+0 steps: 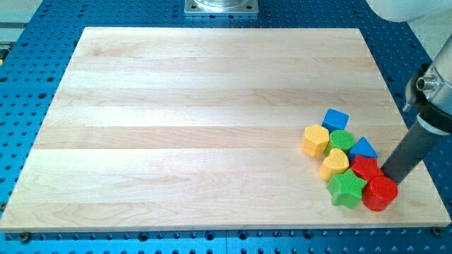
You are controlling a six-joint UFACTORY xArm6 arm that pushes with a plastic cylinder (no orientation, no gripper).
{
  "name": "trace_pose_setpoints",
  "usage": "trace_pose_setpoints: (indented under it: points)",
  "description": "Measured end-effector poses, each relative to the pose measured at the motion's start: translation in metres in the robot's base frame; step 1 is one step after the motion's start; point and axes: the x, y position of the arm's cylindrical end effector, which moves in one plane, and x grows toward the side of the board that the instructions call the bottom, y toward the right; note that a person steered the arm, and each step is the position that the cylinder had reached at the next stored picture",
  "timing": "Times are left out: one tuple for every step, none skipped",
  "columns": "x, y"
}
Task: Push the red circle into the red star
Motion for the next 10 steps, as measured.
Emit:
trace_pose_setpoints:
  points:
    - [0.003, -0.062]
    - [0.003, -0.069]
    - [0.003, -0.07]
    - [0.003, -0.041]
    - [0.003, 0.013]
    - [0.004, 0.068]
    - [0.029, 0.067]
    - [0.037, 0.034]
    - [0.038, 0.006]
    - [0.047, 0.0]
